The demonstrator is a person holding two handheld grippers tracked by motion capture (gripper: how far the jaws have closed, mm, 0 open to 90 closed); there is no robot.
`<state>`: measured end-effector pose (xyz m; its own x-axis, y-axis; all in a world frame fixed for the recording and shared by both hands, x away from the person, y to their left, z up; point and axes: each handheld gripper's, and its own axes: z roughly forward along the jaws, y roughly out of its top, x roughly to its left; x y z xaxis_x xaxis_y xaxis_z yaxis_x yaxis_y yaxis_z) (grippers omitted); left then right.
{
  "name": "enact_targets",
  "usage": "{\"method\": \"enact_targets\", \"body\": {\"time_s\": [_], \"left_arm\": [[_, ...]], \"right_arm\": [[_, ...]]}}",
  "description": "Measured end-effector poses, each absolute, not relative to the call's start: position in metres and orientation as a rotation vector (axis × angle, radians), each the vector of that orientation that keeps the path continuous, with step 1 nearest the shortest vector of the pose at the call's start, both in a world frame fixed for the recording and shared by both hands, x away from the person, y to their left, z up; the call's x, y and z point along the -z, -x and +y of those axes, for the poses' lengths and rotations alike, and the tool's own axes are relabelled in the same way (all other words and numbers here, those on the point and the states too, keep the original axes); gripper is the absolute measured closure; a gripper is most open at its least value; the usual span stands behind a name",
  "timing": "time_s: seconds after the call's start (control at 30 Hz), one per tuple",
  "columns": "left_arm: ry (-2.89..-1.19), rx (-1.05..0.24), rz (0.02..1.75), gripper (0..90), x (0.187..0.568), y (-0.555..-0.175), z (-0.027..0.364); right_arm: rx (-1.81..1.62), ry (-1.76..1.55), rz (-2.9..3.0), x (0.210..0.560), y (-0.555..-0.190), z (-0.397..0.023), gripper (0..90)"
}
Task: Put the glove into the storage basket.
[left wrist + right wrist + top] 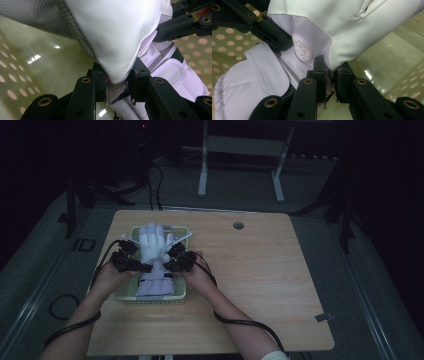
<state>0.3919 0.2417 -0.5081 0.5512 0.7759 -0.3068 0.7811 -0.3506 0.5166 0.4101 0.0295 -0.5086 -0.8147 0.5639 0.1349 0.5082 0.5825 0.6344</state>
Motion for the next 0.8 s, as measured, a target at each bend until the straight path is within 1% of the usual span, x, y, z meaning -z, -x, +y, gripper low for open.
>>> {"method": "enact_targets", "body": {"time_s": [0.17, 0.2, 0.27, 0.33, 0.37, 0.4, 0.43, 0.47, 0.53, 0.57, 0.6, 0.67, 0.7, 0.73, 0.8], "left_arm": [[-2.213, 0.015, 1.261, 70.7, 0.51, -0.393, 0.238], [-2.217, 0.016, 1.269, 70.6, 0.51, -0.393, 0.238], [-2.223, 0.02, 1.271, 70.6, 0.511, -0.394, 0.238], [-2.233, 0.016, 1.282, 69.4, 0.511, -0.395, 0.238], [-2.254, -0.025, 1.295, 67.7, 0.512, -0.394, 0.236], [-2.254, -0.025, 1.295, 65.5, 0.512, -0.394, 0.236], [-2.263, -0.059, 1.32, 63.3, 0.514, -0.395, 0.233], [-2.263, -0.059, 1.32, 61.9, 0.514, -0.395, 0.233], [-2.297, -0.089, 1.338, 59.5, 0.516, -0.395, 0.228], [-2.297, -0.089, 1.338, 58.4, 0.516, -0.395, 0.228], [-2.308, -0.099, 1.349, 58.1, 0.516, -0.396, 0.226], [-2.321, -0.111, 1.356, 57.5, 0.518, -0.397, 0.223], [-2.32, -0.109, 1.366, 56.5, 0.518, -0.398, 0.222], [-2.322, -0.123, 1.377, 56.5, 0.518, -0.398, 0.22], [-2.336, -0.147, 1.389, 53.7, 0.518, -0.398, 0.218]], "right_arm": [[-0.969, -0.904, 2.728, 0.51, -0.408, 0.036, 79.1], [-0.942, -0.912, 2.739, 0.51, -0.408, 0.039, 77.2], [-0.94, -0.913, 2.74, 0.511, -0.408, 0.039, 76.5], [-0.925, -0.923, 2.745, 0.511, -0.409, 0.041, 75.3], [-0.912, -0.923, 2.738, 0.512, -0.41, 0.042, 73.9], [-0.912, -0.923, 2.738, 0.512, -0.41, 0.042, 73.9], [-0.9, -0.935, 2.741, 0.512, -0.41, 0.044, 71.5], [-0.9, -0.935, 2.741, 0.512, -0.41, 0.044, 71.5], [-0.906, -0.947, 2.737, 0.512, -0.412, 0.044, 66.0], [-0.916, -0.944, 2.727, 0.511, -0.412, 0.043, 61.4], [-0.924, -0.938, 2.72, 0.511, -0.413, 0.042, 59.4], [-0.944, -0.953, 2.729, 0.51, -0.415, 0.04, 58.2], [-0.971, -0.96, 2.742, 0.51, -0.416, 0.037, 55.8], [-0.971, -0.96, 2.742, 0.51, -0.416, 0.037, 55.8], [-0.983, -0.95, 2.731, 0.508, -0.414, 0.035, 54.3]]}}
